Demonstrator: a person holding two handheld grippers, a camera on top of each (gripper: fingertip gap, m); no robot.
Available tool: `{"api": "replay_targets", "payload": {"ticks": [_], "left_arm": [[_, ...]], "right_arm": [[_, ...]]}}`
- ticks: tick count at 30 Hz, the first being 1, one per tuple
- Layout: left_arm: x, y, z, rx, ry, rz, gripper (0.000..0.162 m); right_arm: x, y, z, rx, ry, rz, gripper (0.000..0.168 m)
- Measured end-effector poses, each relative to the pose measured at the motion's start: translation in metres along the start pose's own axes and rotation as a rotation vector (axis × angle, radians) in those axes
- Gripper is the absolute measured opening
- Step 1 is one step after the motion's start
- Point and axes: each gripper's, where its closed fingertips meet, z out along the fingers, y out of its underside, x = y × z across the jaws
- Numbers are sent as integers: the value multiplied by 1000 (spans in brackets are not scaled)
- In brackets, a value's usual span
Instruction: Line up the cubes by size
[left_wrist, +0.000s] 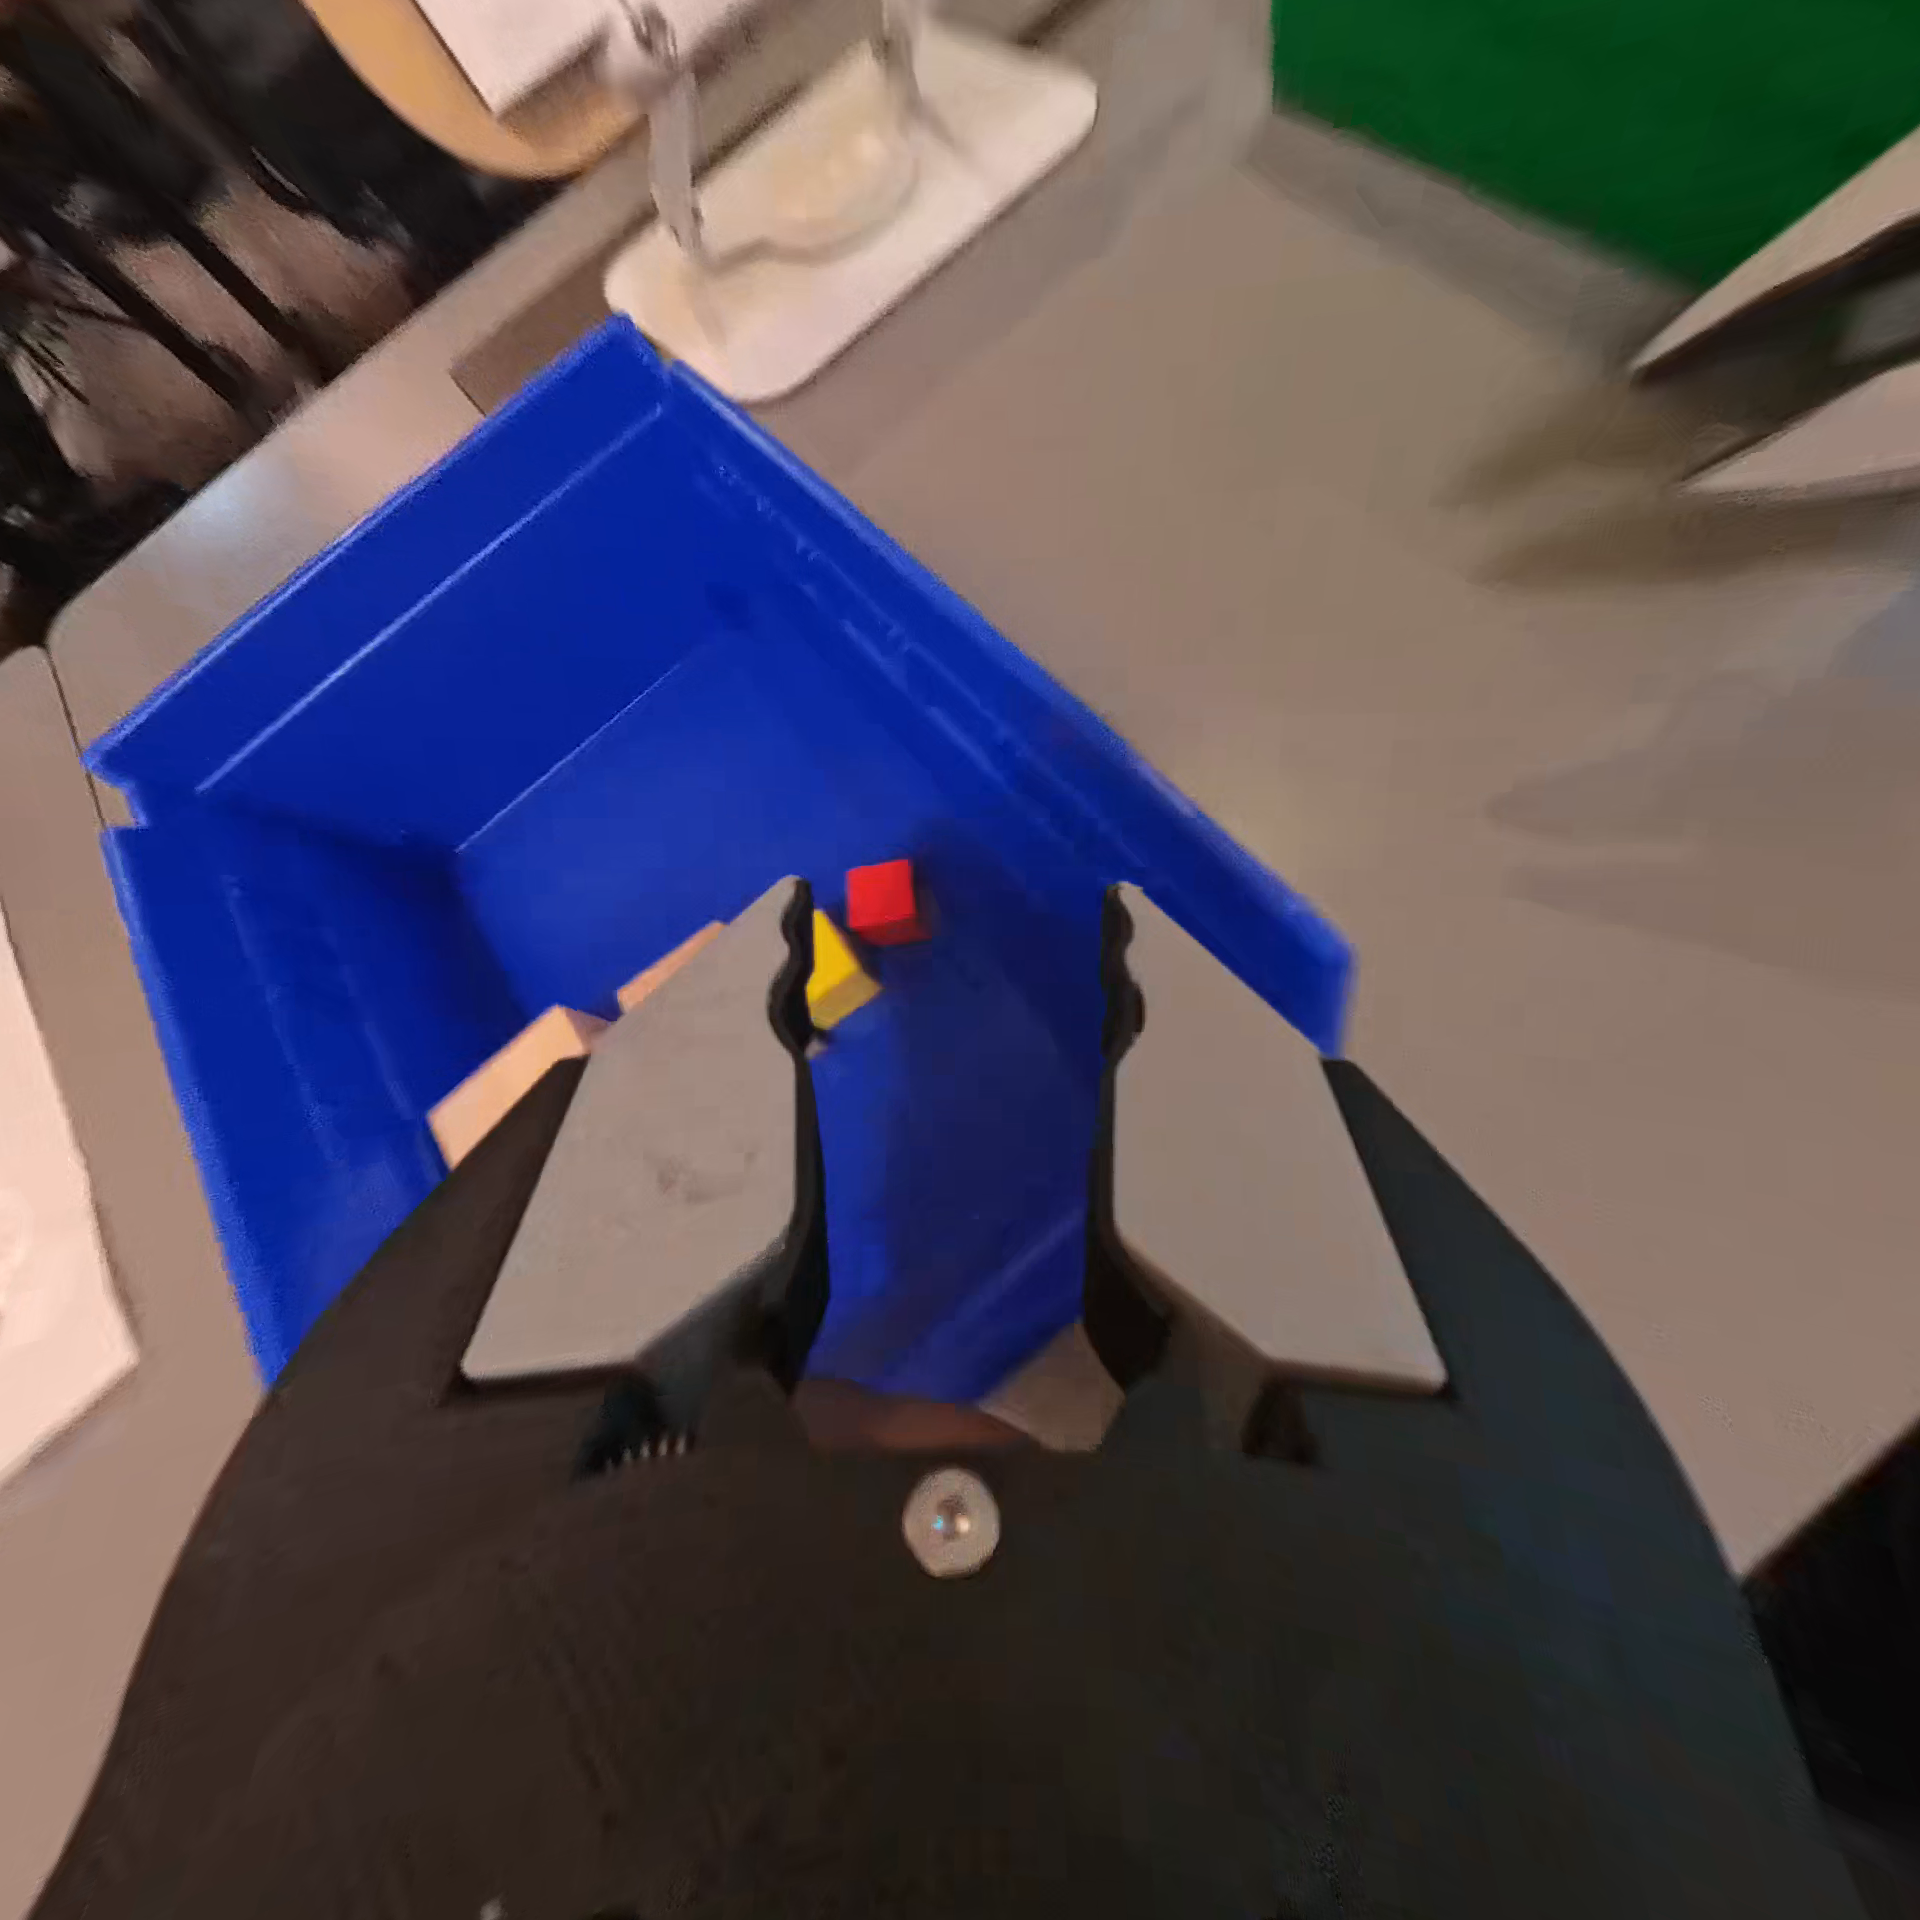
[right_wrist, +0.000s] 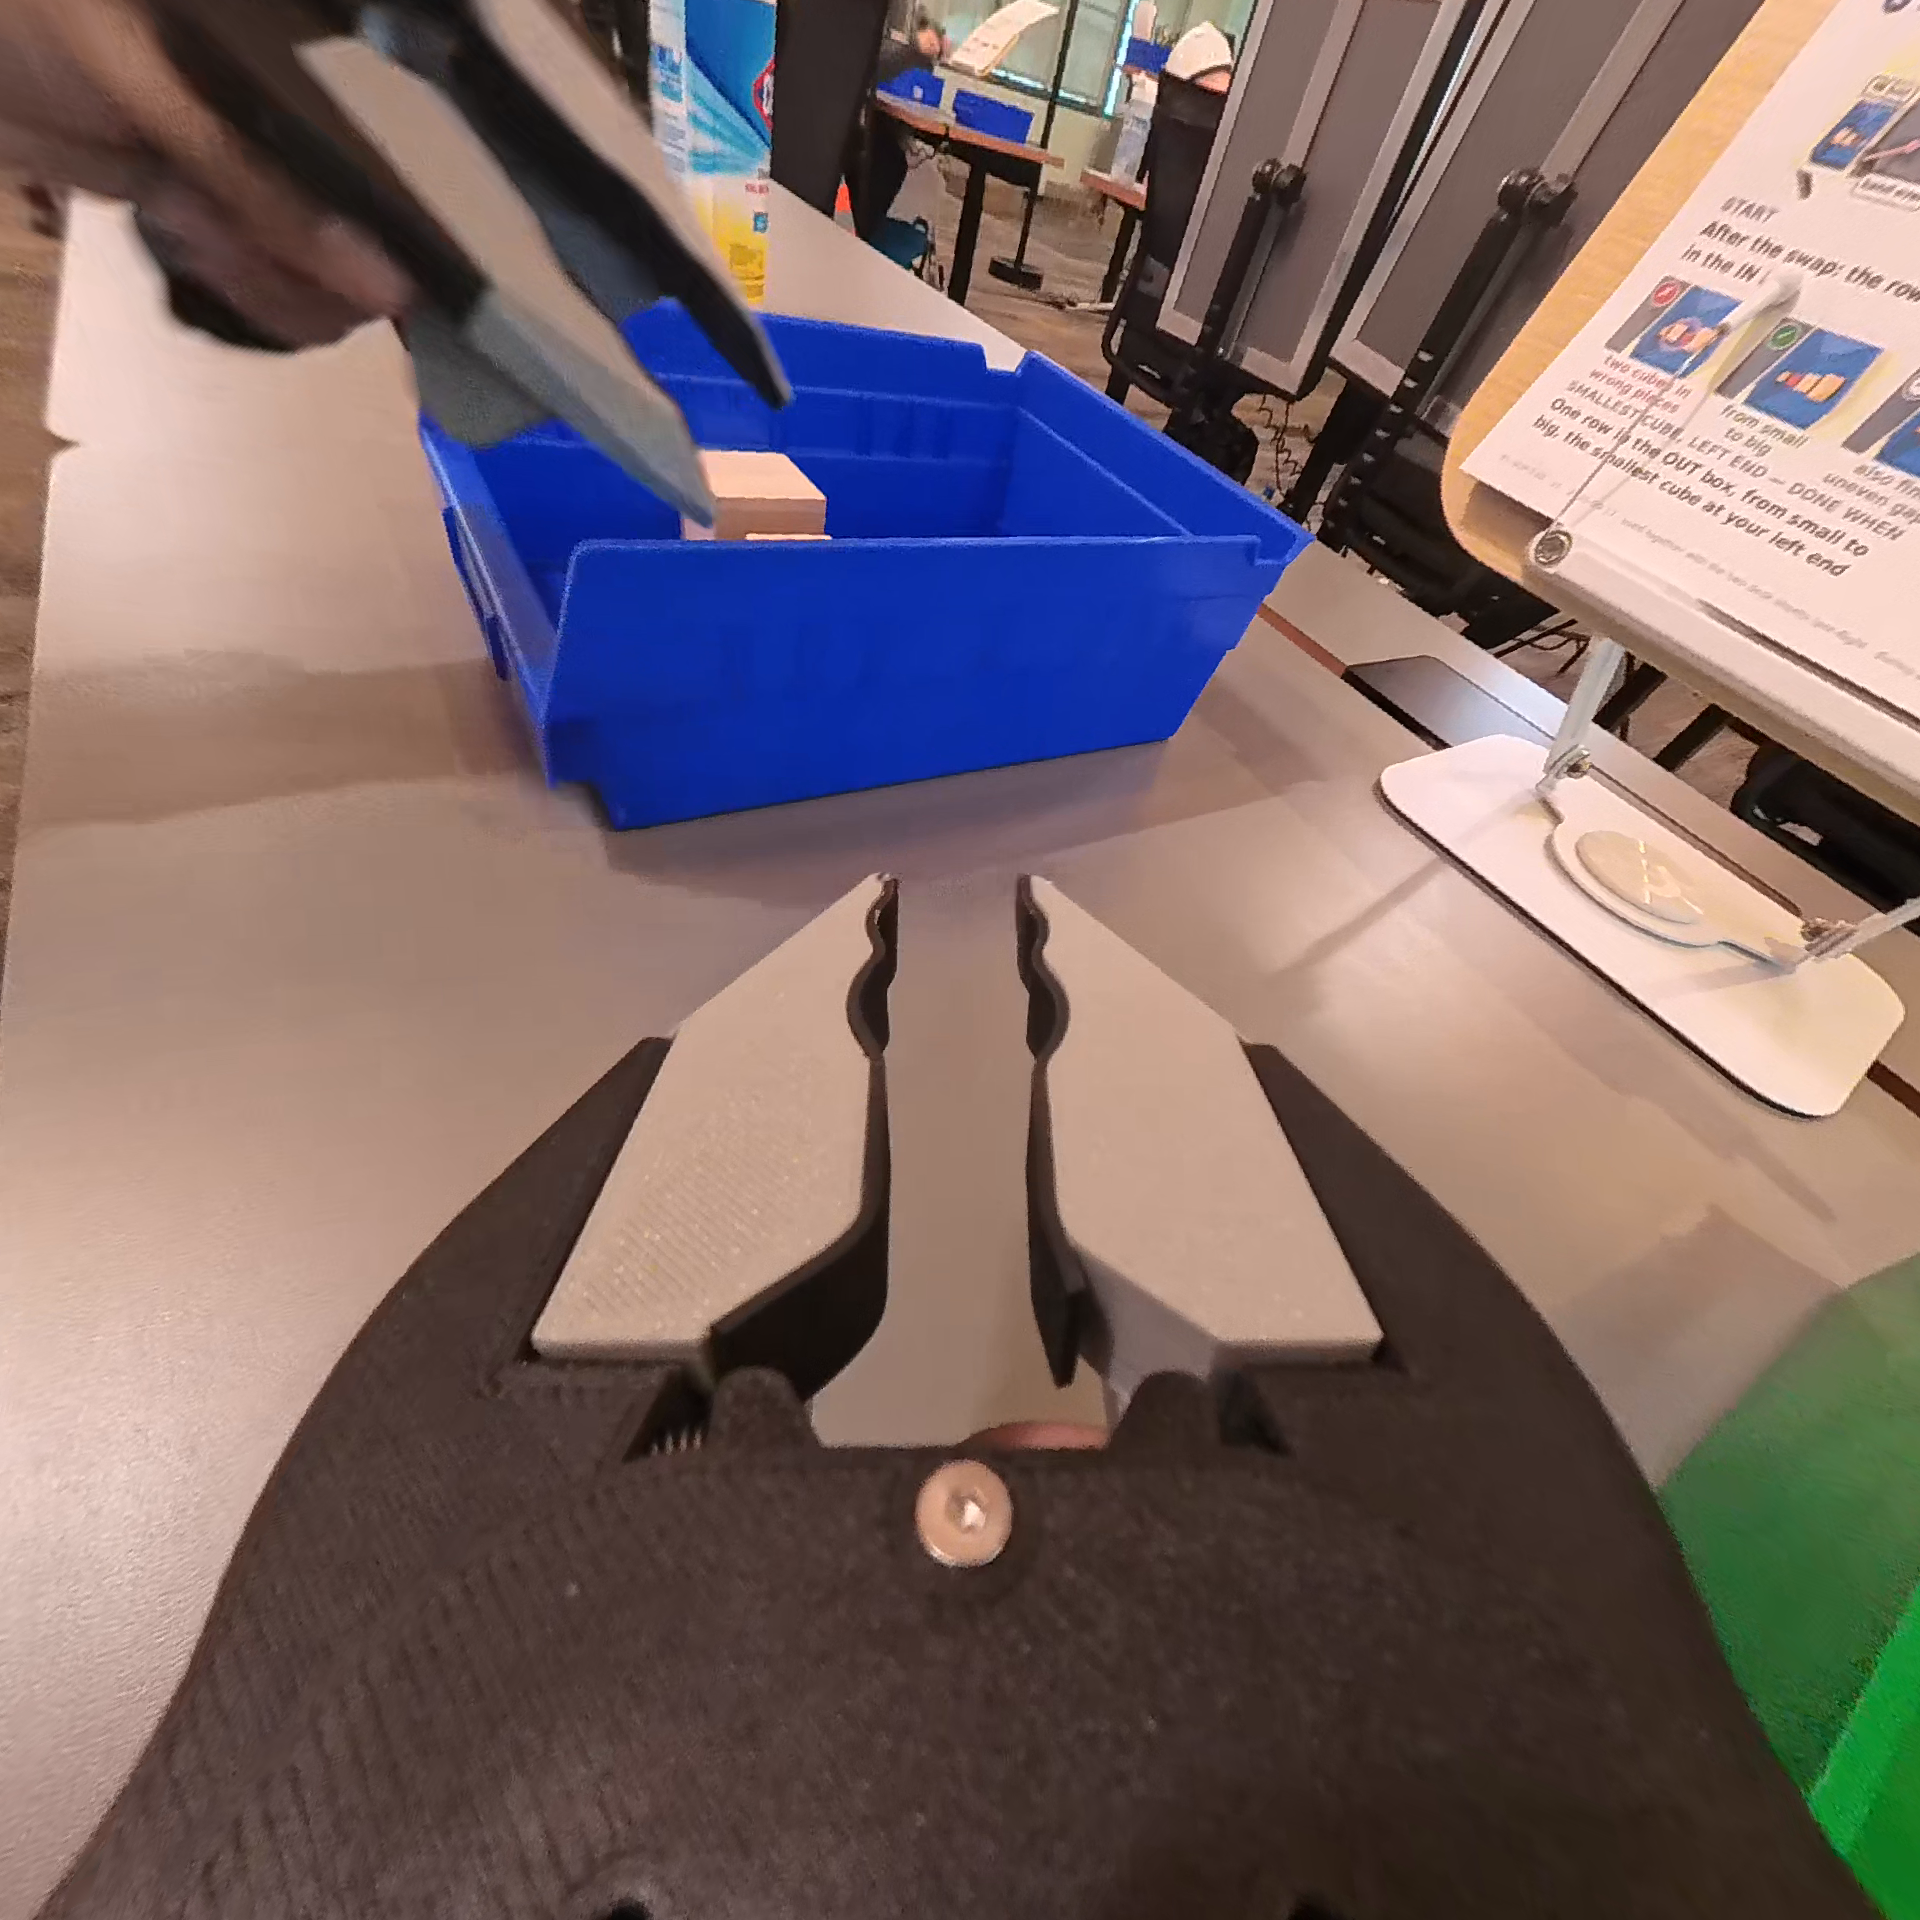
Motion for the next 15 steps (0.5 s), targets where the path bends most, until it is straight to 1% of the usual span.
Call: {"api": "replay_targets", "payload": {"ticks": [2,5,6,8,10,12,15], "left_arm": [[-10,1,15,-120,79,80,62],[-8,9,34,-273,195,260,62],[-8,16,40,-325,209,339,66],[-14,30,54,-423,206,456,67],[-25,40,67,-502,174,478,65],[-34,44,76,-548,152,453,63],[-31,40,82,-534,174,429,63]], "right_arm": [[1,0,0,2,2,-1,20],[1,0,0,3,-4,10,20],[1,0,0,2,-5,14,20],[0,0,0,2,-12,17,20],[0,1,1,0,-12,17,21],[0,1,0,0,-9,13,21],[1,-2,-1,12,-12,21,21]]}}
